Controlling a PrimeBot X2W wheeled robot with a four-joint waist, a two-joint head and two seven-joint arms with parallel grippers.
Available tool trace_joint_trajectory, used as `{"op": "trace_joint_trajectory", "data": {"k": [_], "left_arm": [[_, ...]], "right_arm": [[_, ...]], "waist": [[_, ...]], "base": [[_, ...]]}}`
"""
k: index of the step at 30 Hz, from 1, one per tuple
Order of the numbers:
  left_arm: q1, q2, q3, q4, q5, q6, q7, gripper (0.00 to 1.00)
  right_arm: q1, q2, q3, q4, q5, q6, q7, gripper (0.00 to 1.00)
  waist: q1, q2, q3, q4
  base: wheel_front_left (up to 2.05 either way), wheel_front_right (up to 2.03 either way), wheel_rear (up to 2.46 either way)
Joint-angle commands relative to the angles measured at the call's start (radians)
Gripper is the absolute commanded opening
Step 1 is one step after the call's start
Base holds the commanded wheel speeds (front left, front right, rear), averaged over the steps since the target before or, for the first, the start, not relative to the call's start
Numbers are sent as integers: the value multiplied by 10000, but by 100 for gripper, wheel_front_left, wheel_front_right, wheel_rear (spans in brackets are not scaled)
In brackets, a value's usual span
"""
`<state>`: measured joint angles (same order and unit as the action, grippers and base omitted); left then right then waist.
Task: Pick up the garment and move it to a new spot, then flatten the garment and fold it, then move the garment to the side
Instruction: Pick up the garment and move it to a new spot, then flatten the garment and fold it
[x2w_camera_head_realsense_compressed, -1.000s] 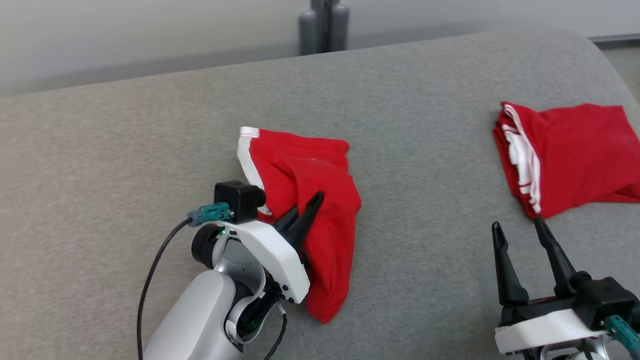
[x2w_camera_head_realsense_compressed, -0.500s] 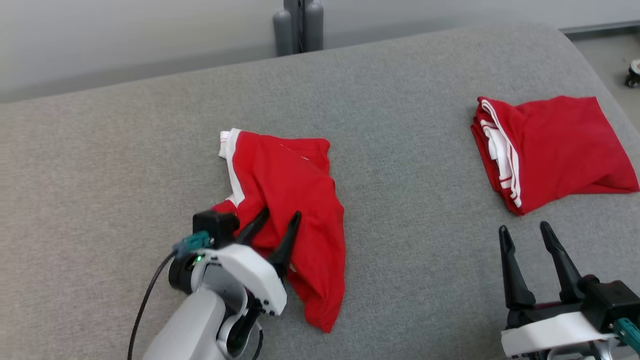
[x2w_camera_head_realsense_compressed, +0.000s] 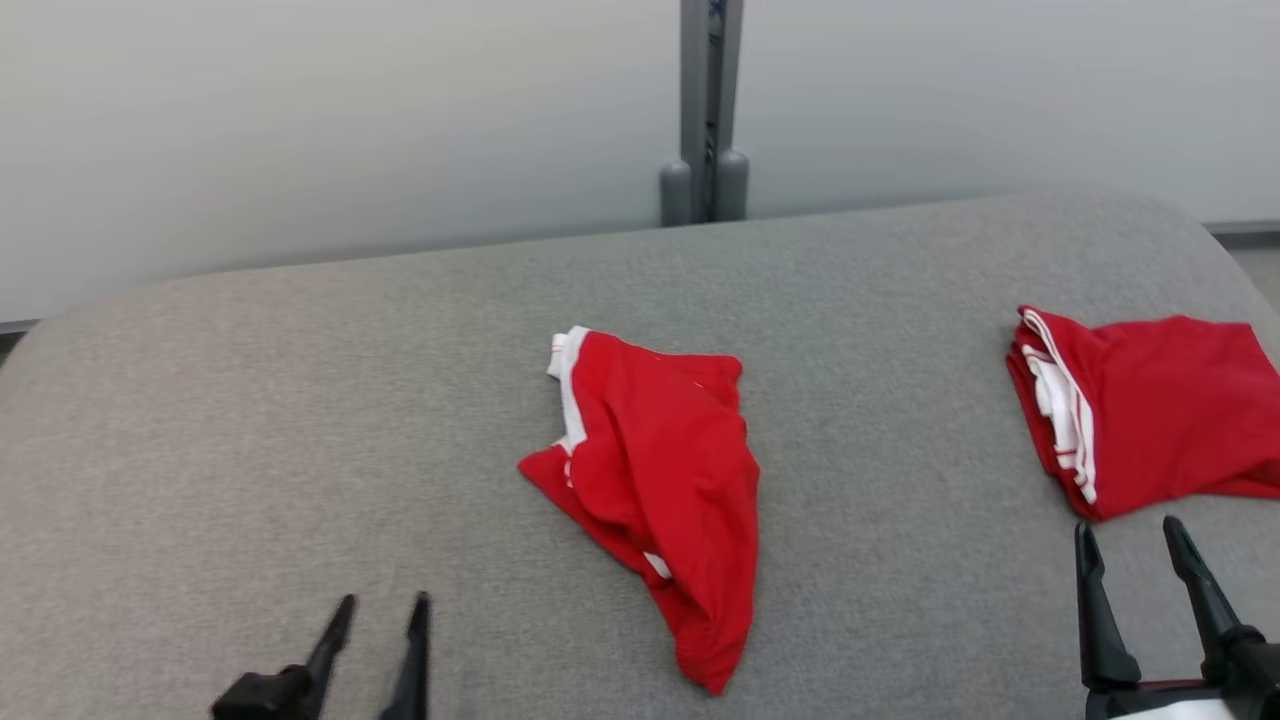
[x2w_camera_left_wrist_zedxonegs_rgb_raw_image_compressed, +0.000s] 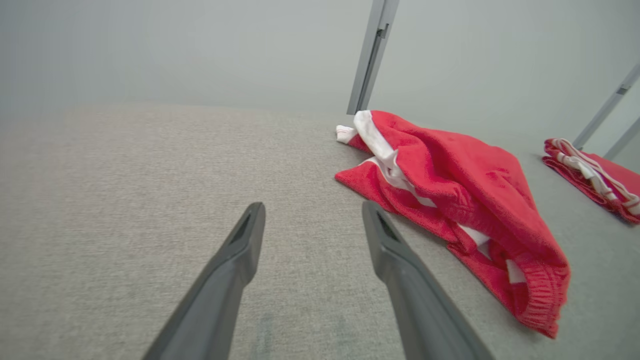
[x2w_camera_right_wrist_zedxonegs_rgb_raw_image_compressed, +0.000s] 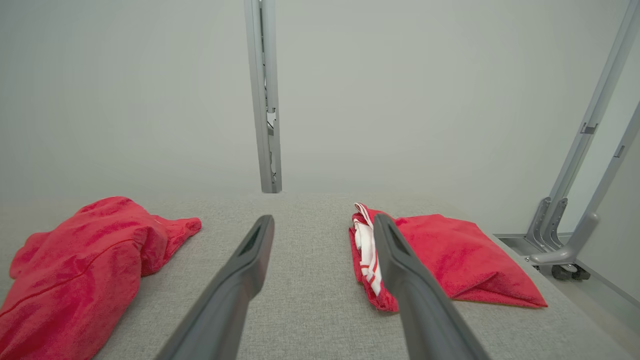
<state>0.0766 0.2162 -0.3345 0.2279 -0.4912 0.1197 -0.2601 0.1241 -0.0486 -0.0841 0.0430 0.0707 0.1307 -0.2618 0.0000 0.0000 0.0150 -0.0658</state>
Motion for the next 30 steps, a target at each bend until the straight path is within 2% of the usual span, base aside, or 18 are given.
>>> {"op": "trace_joint_trajectory", "data": {"k": [1,4,5,14,20,30], "left_arm": [[243,23,400,-333,276,-69,-54,100],[1091,-209,1290,-876,877,-335,-51,100],[1091,-209,1290,-876,877,-335,-51,100],[2434,-1174,3583,-1594,2072,-1370,-57,100],[2477,-1520,4223,-1721,2459,-1943,-58,100],[2274,-1644,4521,-1646,2574,-2237,-58,100]], "right_arm": [[116,-42,-67,-36,-144,2,-46,100],[299,-43,-126,94,-394,0,-46,100],[299,-43,-126,94,-394,0,-46,100],[493,-42,-88,463,-261,2,-46,100],[532,-42,-34,557,-164,2,-45,100],[467,-42,12,567,-155,2,-46,100]], "waist": [[0,0,-389,413],[0,0,-563,584],[0,0,-563,584],[0,0,-809,857],[0,0,-826,908],[0,0,-839,788]], "base": [[0,0,0],[0,0,0],[0,0,0],[0,0,0],[0,0,0],[0,0,0]]}}
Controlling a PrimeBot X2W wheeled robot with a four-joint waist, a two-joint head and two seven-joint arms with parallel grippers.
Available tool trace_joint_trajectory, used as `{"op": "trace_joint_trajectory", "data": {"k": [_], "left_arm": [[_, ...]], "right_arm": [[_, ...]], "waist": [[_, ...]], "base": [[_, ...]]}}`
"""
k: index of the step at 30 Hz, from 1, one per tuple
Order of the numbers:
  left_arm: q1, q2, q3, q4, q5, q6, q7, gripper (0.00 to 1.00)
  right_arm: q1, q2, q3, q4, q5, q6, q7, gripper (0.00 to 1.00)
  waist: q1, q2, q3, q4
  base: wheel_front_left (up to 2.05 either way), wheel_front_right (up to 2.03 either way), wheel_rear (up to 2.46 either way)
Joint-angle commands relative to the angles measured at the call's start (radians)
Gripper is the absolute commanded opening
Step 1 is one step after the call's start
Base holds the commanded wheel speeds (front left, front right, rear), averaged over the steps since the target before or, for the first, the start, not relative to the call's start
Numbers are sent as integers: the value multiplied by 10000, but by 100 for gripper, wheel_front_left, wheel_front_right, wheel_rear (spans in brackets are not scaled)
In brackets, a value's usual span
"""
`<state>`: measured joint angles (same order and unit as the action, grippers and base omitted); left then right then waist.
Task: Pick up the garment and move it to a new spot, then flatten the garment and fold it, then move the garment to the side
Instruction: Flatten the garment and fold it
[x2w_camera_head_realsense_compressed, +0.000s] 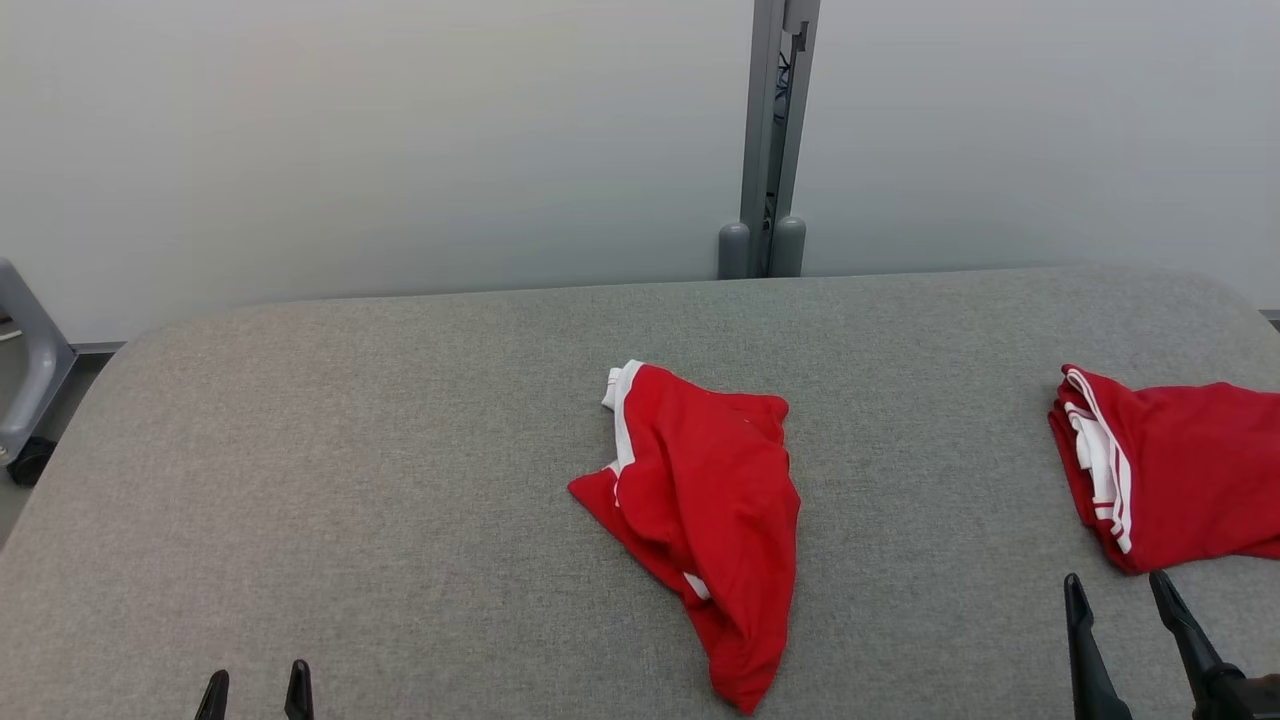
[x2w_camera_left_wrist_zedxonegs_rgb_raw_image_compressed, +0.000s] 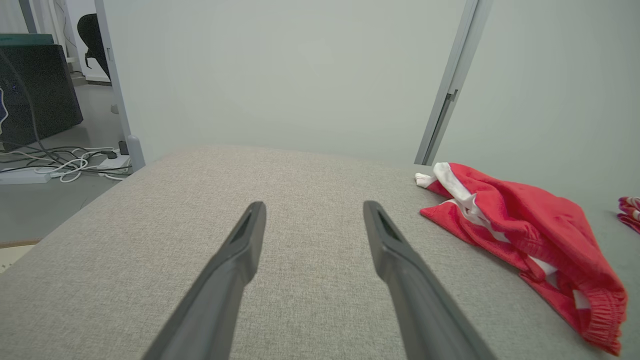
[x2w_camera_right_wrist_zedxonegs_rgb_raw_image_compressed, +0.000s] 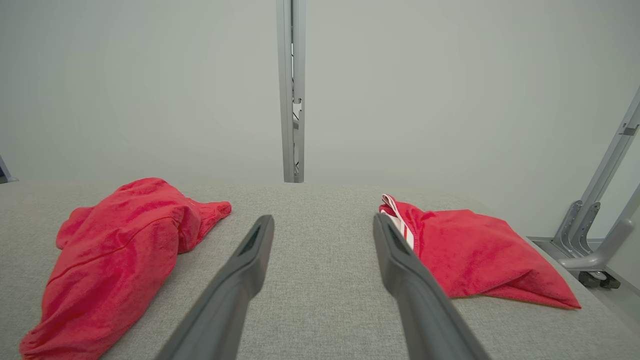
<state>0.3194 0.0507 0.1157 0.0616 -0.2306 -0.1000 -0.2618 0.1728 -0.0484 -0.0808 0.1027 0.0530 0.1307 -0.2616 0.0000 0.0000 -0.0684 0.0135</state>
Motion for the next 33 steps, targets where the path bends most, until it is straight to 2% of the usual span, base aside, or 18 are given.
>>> {"op": "trace_joint_trajectory", "data": {"k": [1,11,16,19,20,24,27,33], "left_arm": [[-158,13,9,26,-70,-45,-40,100],[-539,9,-362,-77,-490,61,-41,100],[-1304,5,-2131,689,-1409,-135,122,100],[-1962,17,-3528,1188,-2555,-217,904,100],[-1962,17,-3528,1188,-2555,-217,904,100],[-2603,32,-5024,1942,-3056,-279,2246,100],[-2923,28,-5755,2322,-3481,-300,2794,100],[-3701,22,-6331,3235,-3592,-300,2853,100]], "right_arm": [[-4,-44,-29,-25,23,2,-48,100],[-204,-44,65,-75,53,2,-48,100],[-394,-43,193,-173,-8,2,-48,100],[-461,-43,262,-185,5,2,-48,100],[-461,-43,262,-185,5,2,-48,100],[-637,-43,350,-153,77,2,-47,100],[-710,-42,315,-167,100,2,-48,100],[-963,-42,212,-255,165,2,-47,100]], "waist": [[0,0,-8,-9],[0,0,168,-142],[0,0,408,-453],[0,0,564,-716],[0,0,564,-716],[0,0,807,-1160],[0,0,1037,-1444],[0,0,1668,-1749]], "base": [[0,0,0],[0,0,0],[0,0,0],[0,0,0],[0,0,0],[0,0,0],[0,0,0],[0,0,0]]}}
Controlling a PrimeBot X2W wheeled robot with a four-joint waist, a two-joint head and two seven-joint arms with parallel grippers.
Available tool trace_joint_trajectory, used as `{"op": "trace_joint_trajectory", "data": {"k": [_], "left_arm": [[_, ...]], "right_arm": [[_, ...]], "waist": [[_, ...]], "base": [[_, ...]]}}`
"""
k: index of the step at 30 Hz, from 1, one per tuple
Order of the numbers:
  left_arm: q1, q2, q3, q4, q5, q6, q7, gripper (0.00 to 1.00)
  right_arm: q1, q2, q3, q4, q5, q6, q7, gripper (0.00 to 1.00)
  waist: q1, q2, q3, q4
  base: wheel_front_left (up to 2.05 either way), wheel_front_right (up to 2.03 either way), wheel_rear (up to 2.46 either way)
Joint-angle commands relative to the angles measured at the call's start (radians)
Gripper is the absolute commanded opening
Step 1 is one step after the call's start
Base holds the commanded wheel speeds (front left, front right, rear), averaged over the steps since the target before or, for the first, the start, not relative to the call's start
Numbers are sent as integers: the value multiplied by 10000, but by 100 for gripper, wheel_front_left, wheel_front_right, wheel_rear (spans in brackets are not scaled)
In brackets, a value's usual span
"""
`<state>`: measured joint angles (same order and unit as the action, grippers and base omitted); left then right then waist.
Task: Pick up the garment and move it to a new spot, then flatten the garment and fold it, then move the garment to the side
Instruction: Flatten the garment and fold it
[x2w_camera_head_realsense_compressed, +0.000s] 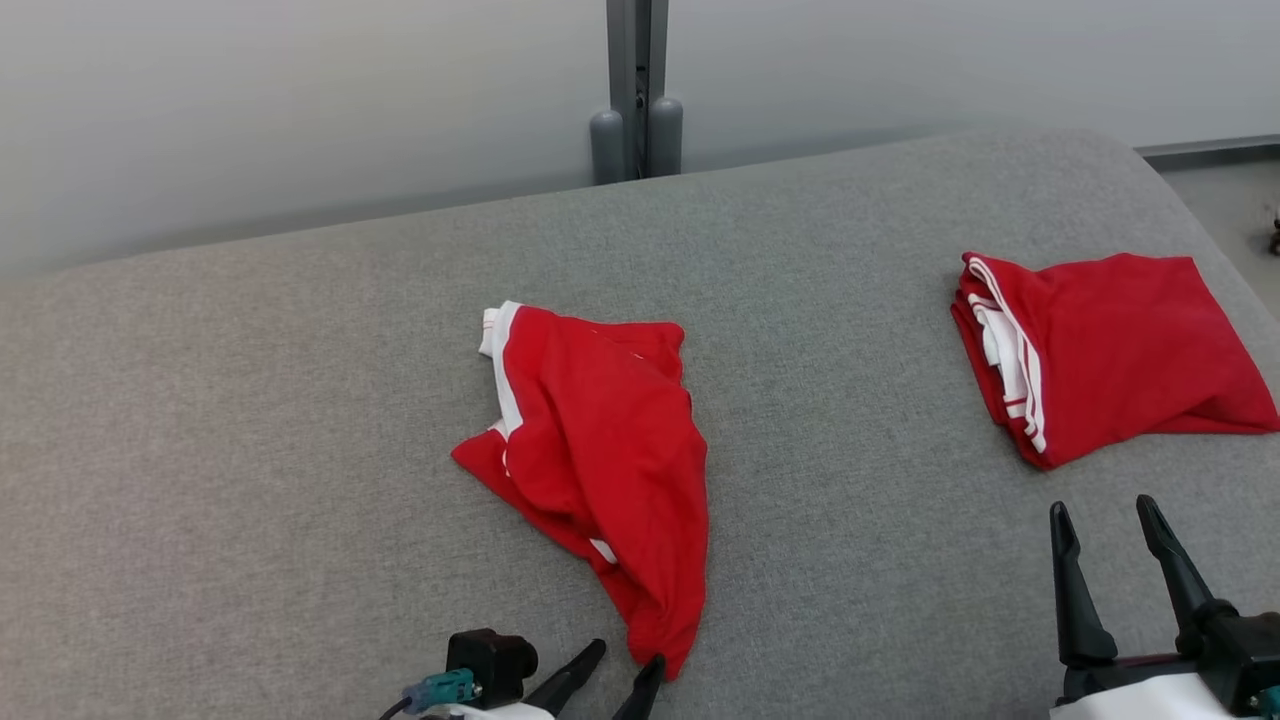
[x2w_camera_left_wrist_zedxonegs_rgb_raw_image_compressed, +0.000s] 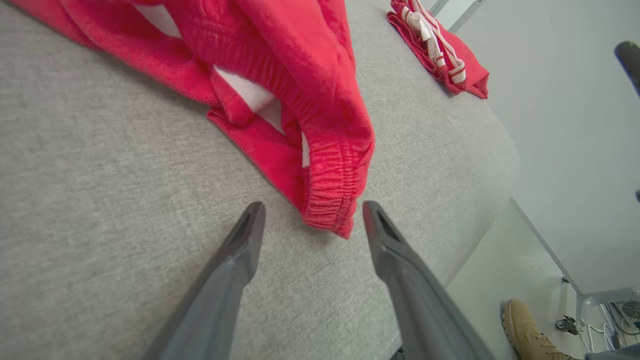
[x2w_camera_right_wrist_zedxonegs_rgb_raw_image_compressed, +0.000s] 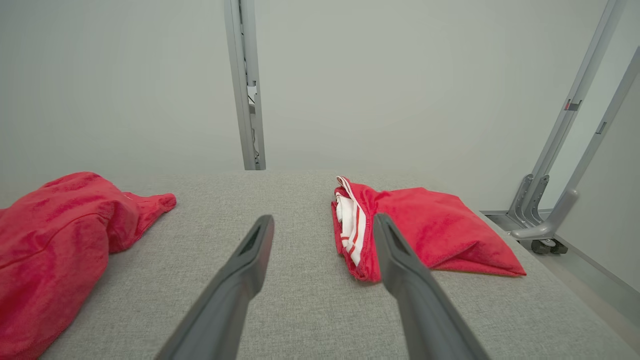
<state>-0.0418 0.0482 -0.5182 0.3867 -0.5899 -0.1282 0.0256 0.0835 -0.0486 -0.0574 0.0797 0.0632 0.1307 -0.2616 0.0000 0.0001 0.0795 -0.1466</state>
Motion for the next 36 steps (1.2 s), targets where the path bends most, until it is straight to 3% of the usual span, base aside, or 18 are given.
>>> {"op": "trace_joint_trajectory", "data": {"k": [1,9,10,11,18,22,36], "left_arm": [[-204,45,-32,128,-137,-20,-68,100],[-1029,47,-698,846,-693,-24,-393,100],[-1158,47,-852,892,-627,-25,-478,64],[-1239,44,-972,964,-610,-26,-523,0],[-1776,39,-1808,384,-1430,-29,-676,0],[-2107,40,-2022,-835,-1898,-30,-630,0],[-2856,98,-1232,-4447,-2719,797,266,0]], "right_arm": [[-122,-41,-15,-45,68,2,-48,100],[-455,-41,0,-15,67,2,-47,100],[-481,-41,-5,-3,70,2,-48,100],[-483,-41,-11,15,76,2,-48,100],[-468,-41,55,181,114,2,-48,100],[-376,-41,181,272,183,2,-48,100],[-323,-41,342,356,357,2,-47,100]], "waist": [[0,-1,276,-187],[0,-1,696,-360],[0,-1,714,-362],[0,-1,718,-363],[0,-1,517,-391],[0,-1,239,-446],[0,-1,85,-553]], "base": [[0,0,0],[0,0,0],[0,0,0],[0,0,0],[0,0,0],[0,0,0],[0,0,0]]}}
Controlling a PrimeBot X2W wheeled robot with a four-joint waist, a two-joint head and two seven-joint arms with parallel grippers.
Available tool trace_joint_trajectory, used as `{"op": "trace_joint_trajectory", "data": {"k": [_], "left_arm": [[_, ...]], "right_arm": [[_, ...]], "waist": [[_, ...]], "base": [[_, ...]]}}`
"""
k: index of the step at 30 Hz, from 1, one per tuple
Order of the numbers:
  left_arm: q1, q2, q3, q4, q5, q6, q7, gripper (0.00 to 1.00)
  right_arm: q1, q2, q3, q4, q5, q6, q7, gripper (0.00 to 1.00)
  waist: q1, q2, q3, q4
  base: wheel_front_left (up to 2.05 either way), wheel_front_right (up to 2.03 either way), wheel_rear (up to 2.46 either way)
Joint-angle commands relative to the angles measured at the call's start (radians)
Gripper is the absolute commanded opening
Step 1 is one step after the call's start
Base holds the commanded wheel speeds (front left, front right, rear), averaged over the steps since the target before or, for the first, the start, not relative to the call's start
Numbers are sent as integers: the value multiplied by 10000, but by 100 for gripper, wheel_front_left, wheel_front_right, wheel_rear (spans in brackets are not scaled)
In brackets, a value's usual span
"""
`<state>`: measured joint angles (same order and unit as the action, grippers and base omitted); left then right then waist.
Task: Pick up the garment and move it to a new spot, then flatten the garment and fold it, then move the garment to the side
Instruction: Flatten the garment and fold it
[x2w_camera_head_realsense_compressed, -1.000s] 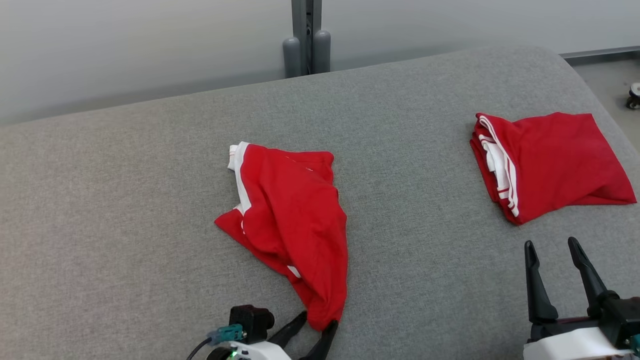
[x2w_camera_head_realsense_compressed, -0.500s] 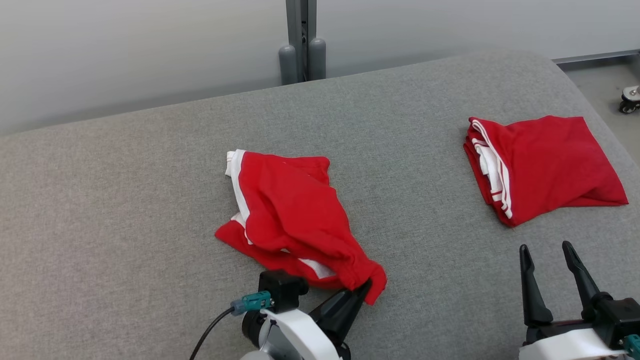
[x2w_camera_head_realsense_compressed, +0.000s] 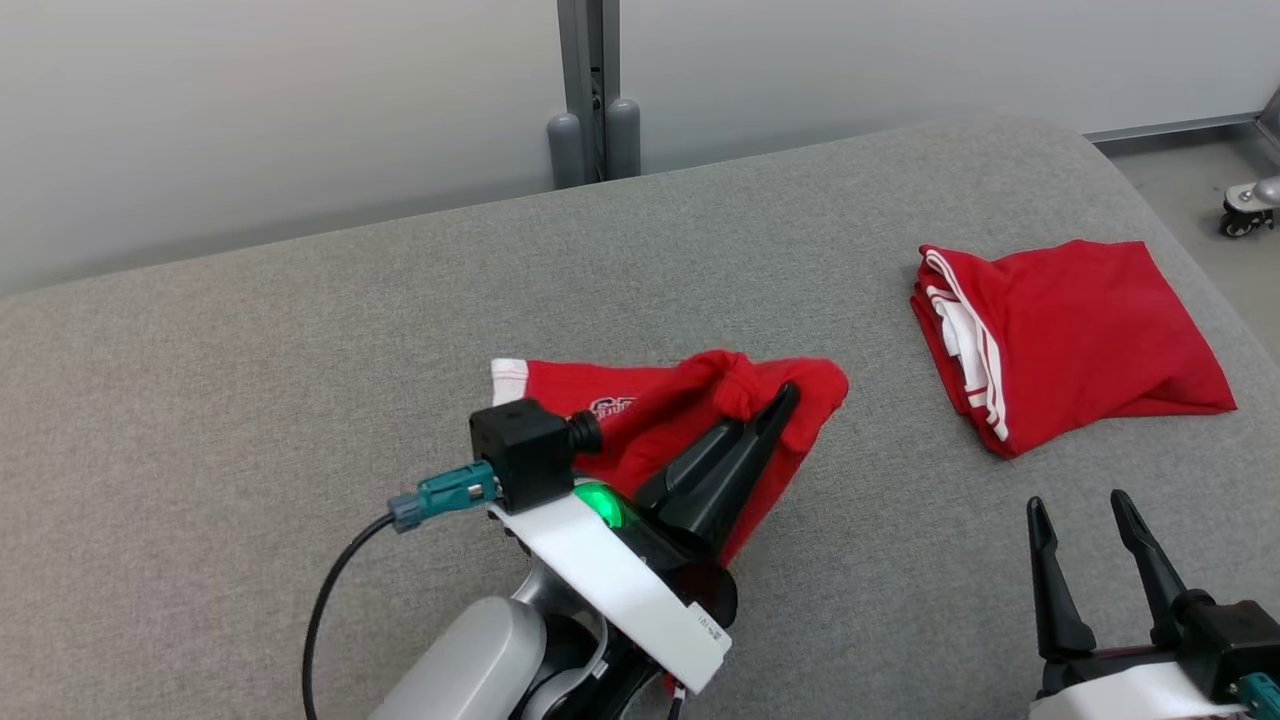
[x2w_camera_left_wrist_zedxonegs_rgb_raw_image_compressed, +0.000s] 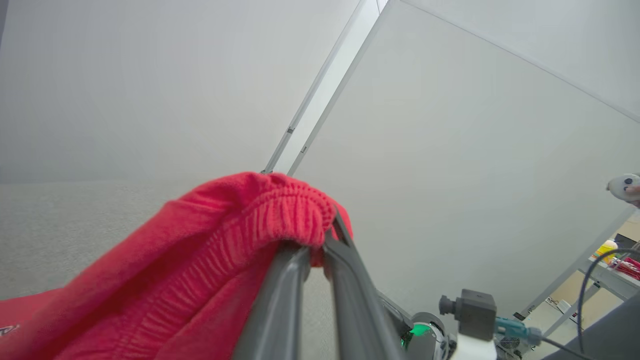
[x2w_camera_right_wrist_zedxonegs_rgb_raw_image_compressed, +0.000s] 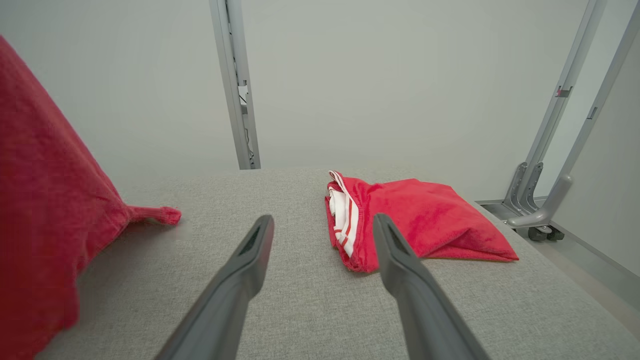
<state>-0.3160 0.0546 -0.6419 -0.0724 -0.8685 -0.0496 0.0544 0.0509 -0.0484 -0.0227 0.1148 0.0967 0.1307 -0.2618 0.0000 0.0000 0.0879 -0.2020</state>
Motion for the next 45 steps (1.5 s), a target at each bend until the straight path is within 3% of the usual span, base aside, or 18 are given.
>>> {"op": "trace_joint_trajectory", "data": {"k": [1,6,10,21,22,29,30,31,32,33,39,45], "left_arm": [[-139,32,82,-134,-91,84,32,0],[-302,2,317,-1248,-724,631,169,0],[-538,2,457,-966,-617,1216,199,0],[-592,526,1775,3071,-391,1881,-892,0],[-617,655,2132,3891,-441,1890,-1254,0],[-873,853,3221,6081,-816,1701,-2467,0],[-879,809,3271,6265,-894,1607,-2507,17],[-862,771,3278,6416,-949,1505,-2547,44],[-817,752,3257,6549,-1012,1385,-2508,93],[-747,751,3211,6632,-1022,1274,-2439,100],[22,828,2968,6363,-1004,1025,-2375,100],[1558,1242,1959,4009,-566,1109,-1461,100]], "right_arm": [[15,-43,-21,6,29,2,-47,100],[44,-43,-67,35,58,2,-45,100],[-77,-43,-19,64,112,2,-47,100],[-371,-43,44,36,211,2,-47,100],[-402,-43,19,33,209,2,-45,100],[-456,-43,-54,75,153,2,-47,100],[-445,-43,-61,81,139,2,-45,100],[-440,-42,-62,84,120,2,-45,100],[-433,-43,-65,86,105,2,-47,100],[-423,-45,-67,93,93,0,-47,100],[-267,-43,-35,118,39,2,-47,100],[-9,-42,-134,65,57,2,-47,100]], "waist": [[0,0,-2,3],[0,0,-10,25],[0,0,53,72],[0,0,661,174],[0,0,773,224],[0,0,955,527],[0,0,950,590],[0,0,936,646],[0,0,915,696],[0,0,888,740],[0,0,645,828],[0,0,467,951]], "base": [[0,0,0],[0,0,0],[0,0,0],[0,0,0],[0,0,0],[0,0,0],[0,0,0],[0,0,0],[0,0,0],[0,0,0],[0,0,0],[0,0,0]]}}
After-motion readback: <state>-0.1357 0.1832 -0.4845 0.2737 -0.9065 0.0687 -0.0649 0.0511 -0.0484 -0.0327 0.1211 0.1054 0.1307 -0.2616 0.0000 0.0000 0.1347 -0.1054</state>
